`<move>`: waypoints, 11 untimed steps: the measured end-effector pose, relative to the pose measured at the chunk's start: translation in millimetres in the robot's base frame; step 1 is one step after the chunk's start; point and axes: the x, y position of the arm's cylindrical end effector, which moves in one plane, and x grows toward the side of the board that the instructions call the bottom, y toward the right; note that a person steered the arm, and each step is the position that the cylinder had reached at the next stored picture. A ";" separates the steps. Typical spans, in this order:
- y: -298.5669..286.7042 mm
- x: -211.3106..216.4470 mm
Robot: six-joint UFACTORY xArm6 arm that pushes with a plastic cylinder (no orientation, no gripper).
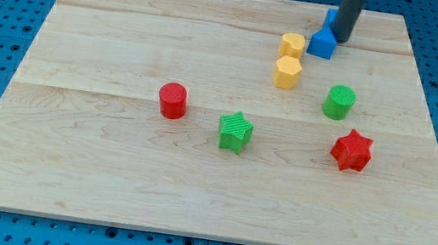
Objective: Push the blue blocks towards the top side of the board
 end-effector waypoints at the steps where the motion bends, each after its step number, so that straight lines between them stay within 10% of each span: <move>1: -2.5 -27.1; 5: 13.2 53.4; 11: -46.1 5.1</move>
